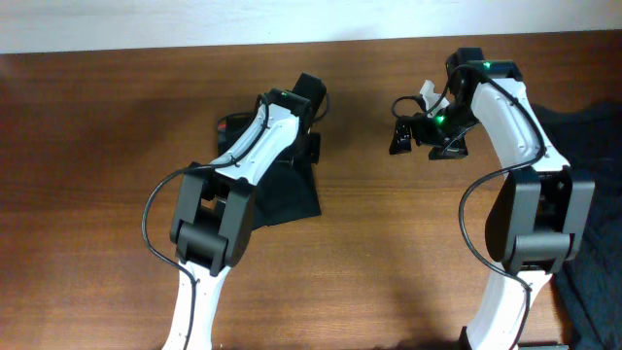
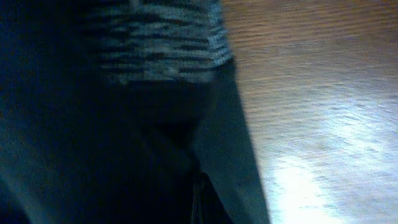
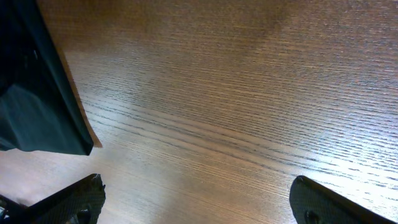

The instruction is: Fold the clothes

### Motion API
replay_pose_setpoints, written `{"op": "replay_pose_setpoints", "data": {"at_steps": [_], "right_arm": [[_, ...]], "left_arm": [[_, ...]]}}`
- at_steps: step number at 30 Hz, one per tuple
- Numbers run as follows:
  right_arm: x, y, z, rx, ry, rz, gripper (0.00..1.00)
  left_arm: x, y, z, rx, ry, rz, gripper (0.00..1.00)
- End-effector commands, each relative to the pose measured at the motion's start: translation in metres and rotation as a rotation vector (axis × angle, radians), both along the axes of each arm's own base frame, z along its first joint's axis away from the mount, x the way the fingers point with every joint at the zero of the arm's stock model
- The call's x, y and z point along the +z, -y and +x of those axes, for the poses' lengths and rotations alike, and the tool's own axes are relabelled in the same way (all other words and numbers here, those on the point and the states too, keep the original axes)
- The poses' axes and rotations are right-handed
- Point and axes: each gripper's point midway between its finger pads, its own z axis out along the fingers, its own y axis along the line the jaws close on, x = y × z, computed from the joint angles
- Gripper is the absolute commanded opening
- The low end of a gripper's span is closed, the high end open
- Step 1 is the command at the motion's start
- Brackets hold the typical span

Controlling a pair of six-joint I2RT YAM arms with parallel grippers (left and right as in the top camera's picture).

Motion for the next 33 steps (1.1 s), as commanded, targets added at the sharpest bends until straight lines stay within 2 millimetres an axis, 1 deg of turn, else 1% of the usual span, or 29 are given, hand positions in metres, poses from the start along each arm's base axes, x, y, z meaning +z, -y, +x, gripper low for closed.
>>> {"op": "replay_pose_setpoints", "data": {"at_steps": [1,3,6,8,11,13,18,20,23,26,27,29,31,33], "right_arm": [[0.012,0.002,0.003,0.003,0.037,-0.007,0.99],[0.012,0.002,0.003,0.002,0.037,-0.007,0.99],[0.012,0.002,0.003,0.002,0.037,-0.007,0.99],[0.012,0.002,0.003,0.002,0.037,-0.007,0.99],[0.012,0.002,0.003,0.002,0.037,-0.007,0.99],[0.012,0.002,0.003,0.003,0.037,-0.007,0.99],[0.012,0.002,0.003,0.002,0.037,-0.007,0.99],[0.012,0.002,0.003,0.002,0.037,-0.007,0.99],[0.012,0.002,0.003,0.003,0.037,-0.007,0.99],[0.012,0.002,0.003,0.003,0.037,-0.007,0.99],[0.012,0.002,0.003,0.002,0.037,-0.007,0.99],[0.012,0.002,0.003,0.002,0.037,-0.007,0.99],[0.012,0.003,0.003,0.002,0.037,-0.007,0.99],[0.012,0.002,0.003,0.002,0.037,-0.007,0.99]], "left_arm": [[-0.016,-0.026,0.000,0.038,-0.006,0.085,0.01],[-0.019,-0.038,0.000,0.050,-0.003,0.124,0.01],[-0.019,-0.064,0.004,0.080,0.002,0.195,0.00],[-0.019,-0.078,0.008,0.082,-0.004,0.201,0.00],[-0.019,-0.104,0.014,0.108,-0.013,0.205,0.00],[-0.019,-0.123,0.018,0.119,-0.023,0.209,0.00],[-0.019,-0.180,0.022,0.138,-0.054,0.219,0.00],[-0.019,-0.205,0.022,0.174,-0.065,0.219,0.00],[-0.013,-0.228,0.026,0.230,-0.056,0.204,0.00],[0.007,-0.243,0.038,0.271,-0.001,0.184,0.00],[0.019,-0.245,0.044,0.280,0.029,0.171,0.00],[0.046,-0.246,0.054,0.293,0.090,0.138,0.00],[0.081,-0.243,0.062,0.297,0.156,0.093,0.00],[0.115,-0.242,0.061,0.329,0.207,0.079,0.00]]}}
